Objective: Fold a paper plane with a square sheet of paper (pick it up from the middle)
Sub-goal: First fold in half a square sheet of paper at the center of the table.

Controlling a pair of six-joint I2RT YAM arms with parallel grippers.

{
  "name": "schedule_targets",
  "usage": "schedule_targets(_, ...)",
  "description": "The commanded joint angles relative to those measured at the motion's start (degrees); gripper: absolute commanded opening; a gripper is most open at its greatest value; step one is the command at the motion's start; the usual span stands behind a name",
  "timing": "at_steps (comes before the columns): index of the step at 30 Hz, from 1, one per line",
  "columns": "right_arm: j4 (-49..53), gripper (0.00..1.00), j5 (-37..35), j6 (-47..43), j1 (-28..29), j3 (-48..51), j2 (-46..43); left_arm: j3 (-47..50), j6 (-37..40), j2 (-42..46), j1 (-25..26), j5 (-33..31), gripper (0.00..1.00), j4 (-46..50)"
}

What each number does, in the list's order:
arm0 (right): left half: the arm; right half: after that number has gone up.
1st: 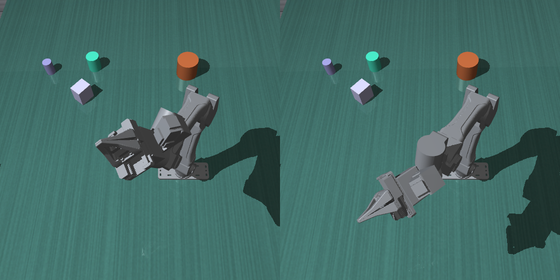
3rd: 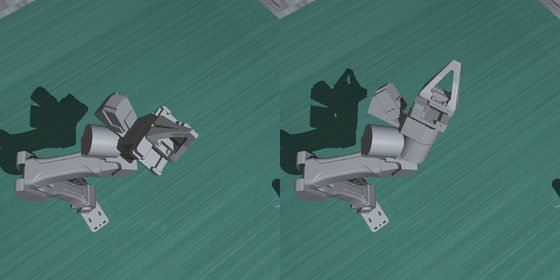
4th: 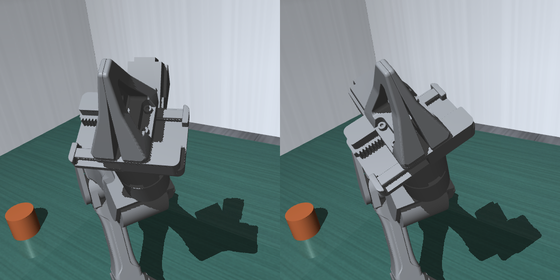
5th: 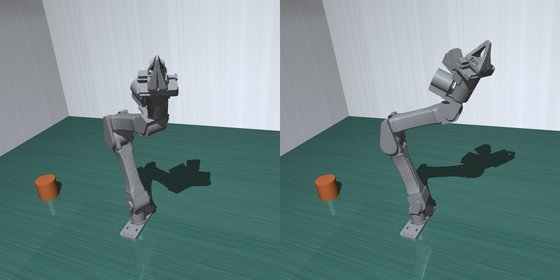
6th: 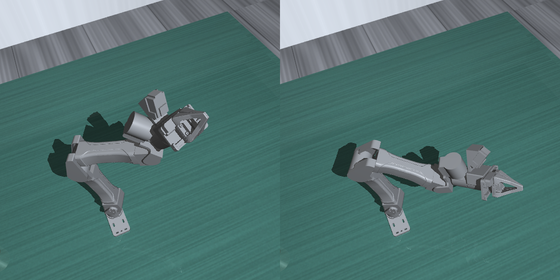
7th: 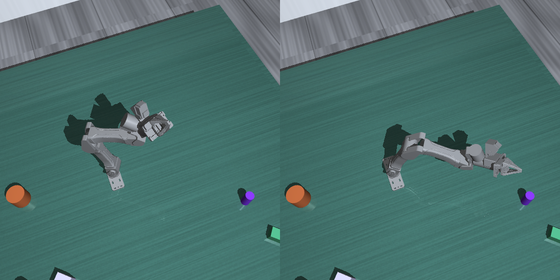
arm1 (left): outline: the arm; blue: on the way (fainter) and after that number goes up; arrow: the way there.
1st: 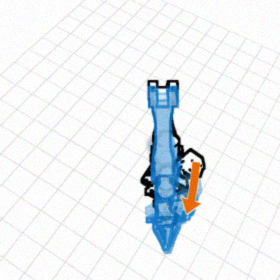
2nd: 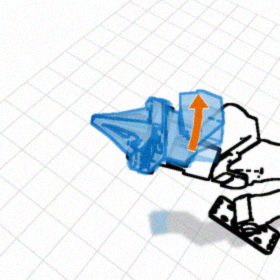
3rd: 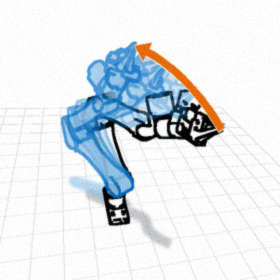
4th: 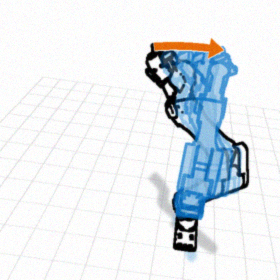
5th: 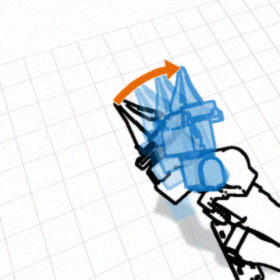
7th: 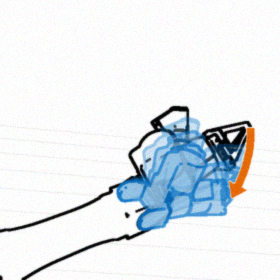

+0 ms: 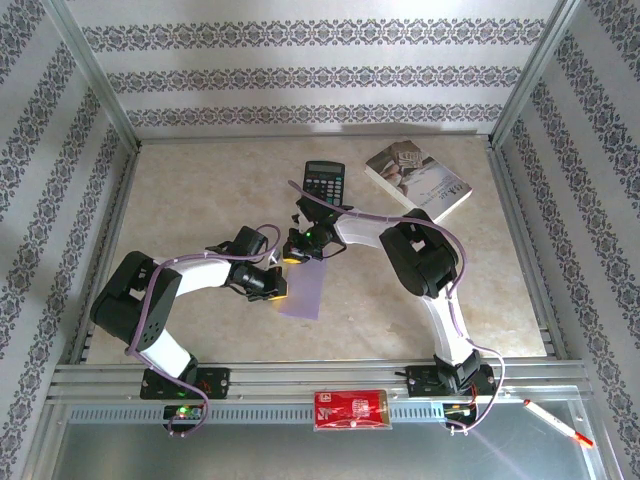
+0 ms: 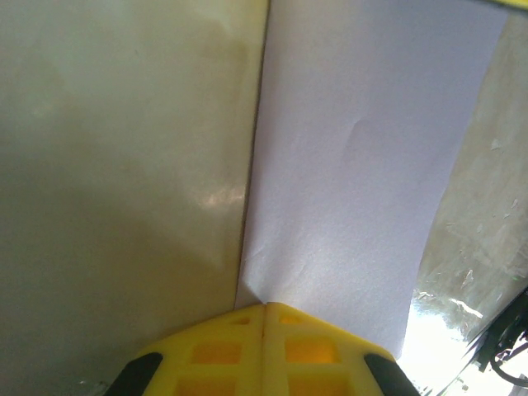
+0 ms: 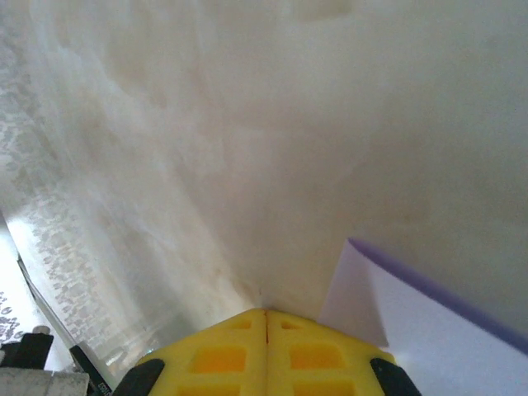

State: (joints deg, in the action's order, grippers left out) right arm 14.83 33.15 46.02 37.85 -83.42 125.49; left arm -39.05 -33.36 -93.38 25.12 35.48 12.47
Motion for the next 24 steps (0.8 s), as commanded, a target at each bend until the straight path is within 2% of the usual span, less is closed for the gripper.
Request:
schedule_targets(1, -4.96, 0.0, -11.79, -1.29, -4.96, -2.3, 3.52, 4.93, 0.95, -7.25, 2.01, -14.63, 0.0, 12.14)
schedule_targets(24, -2.76, 0.0, -11.99, -1.37, -9.32, -8.11, 6.0, 5.07, 0.93, -6.9, 2.04, -14.86, 0.0, 12.05)
